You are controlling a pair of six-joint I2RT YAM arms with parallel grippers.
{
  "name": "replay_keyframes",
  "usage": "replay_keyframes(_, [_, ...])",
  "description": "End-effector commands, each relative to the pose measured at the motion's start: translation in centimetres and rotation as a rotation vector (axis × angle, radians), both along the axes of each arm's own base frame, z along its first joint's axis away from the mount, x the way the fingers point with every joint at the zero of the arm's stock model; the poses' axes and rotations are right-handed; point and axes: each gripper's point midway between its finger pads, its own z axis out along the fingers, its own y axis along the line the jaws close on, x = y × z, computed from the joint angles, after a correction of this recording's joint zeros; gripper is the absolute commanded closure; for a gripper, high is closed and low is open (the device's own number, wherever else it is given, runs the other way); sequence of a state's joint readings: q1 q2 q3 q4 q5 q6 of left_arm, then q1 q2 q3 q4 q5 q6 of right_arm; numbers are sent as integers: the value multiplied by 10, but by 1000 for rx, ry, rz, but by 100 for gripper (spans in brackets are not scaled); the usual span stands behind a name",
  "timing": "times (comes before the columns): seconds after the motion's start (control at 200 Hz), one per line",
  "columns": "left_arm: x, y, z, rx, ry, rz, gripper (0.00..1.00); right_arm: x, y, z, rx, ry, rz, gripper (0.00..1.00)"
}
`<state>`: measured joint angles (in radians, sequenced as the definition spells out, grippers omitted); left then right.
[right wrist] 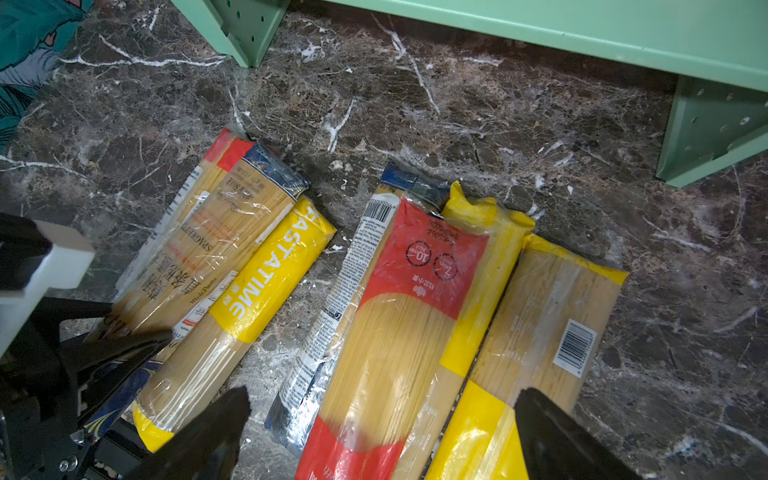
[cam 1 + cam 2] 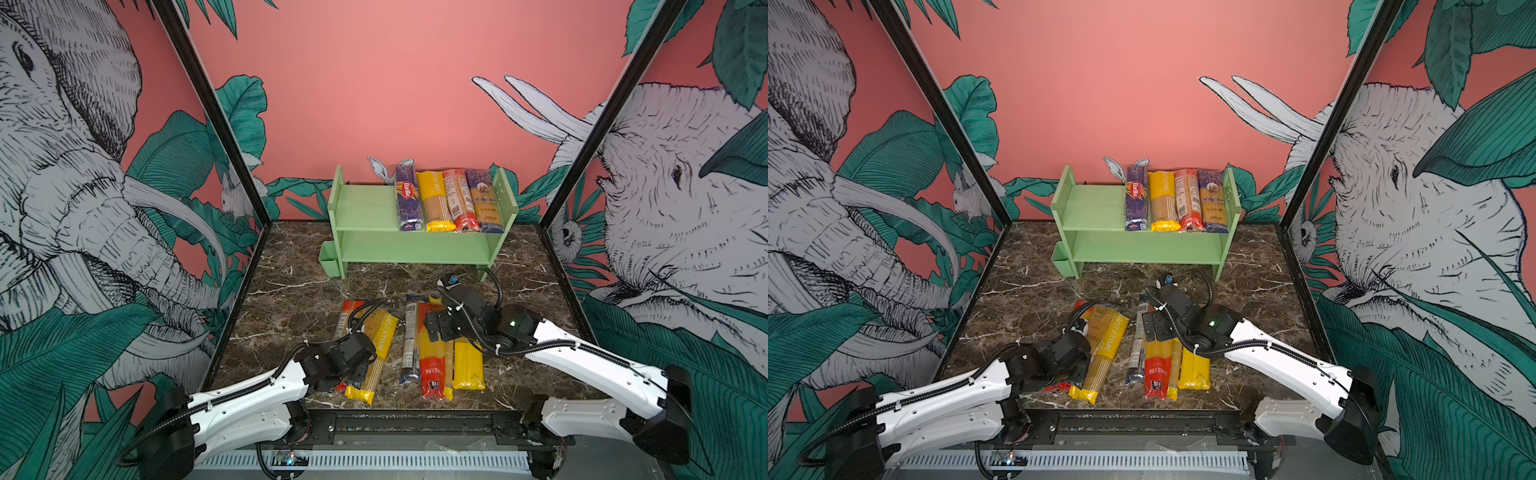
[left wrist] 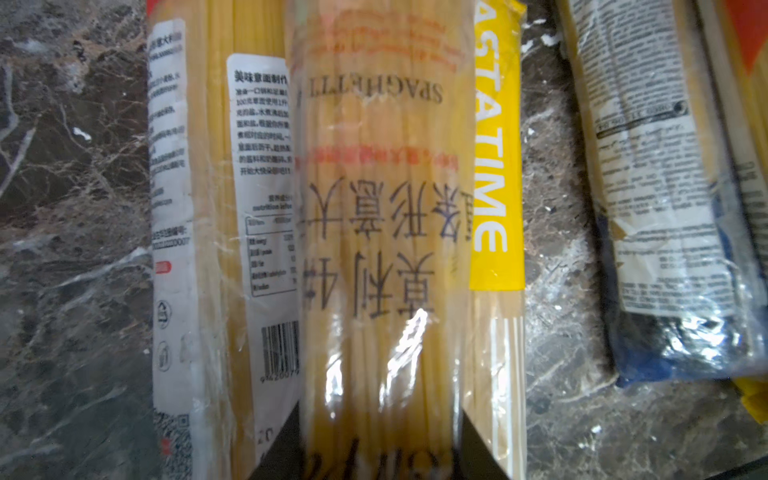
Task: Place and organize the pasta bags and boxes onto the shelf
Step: 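Close the left gripper on the clear Molto Pasta spaghetti pack's end, then lift the Molto Pasta pack with the left gripper and carry it to the shelf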
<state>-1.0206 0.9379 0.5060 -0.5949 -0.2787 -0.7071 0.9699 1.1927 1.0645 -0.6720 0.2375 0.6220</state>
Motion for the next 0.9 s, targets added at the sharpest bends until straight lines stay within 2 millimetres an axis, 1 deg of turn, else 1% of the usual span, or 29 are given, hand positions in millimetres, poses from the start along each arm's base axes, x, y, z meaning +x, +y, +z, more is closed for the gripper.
replay_keyframes(0.0, [17, -11, 35, -61, -103, 13, 100, 0, -10, 6, 0, -28, -32, 1])
replay_keyframes(0.1, [20, -14, 45, -83, -129, 2, 100, 0, -15, 10, 0, -42, -40, 1])
replay_keyframes(0.205, [24, -14, 60, -96, -177, -7, 100, -1, -18, 13, 4, -49, -41, 1])
replay_keyframes(0.545, [29, -1, 126, -148, -321, -10, 100, -3, -21, 25, 36, -79, -36, 1])
replay_keyframes(0.62, [29, 3, 145, -158, -344, -8, 100, -3, -21, 29, 37, -85, -33, 1])
replay_keyframes(0.705, [29, 5, 172, -180, -375, -7, 100, -3, -24, 37, 40, -101, -33, 1])
replay_keyframes(0.825, [32, 11, 213, -198, -427, 14, 100, -3, -28, 51, 58, -131, -32, 1])
replay_keyframes(0.895, [34, 11, 239, -213, -464, 10, 100, -3, -31, 58, 70, -148, -31, 1])
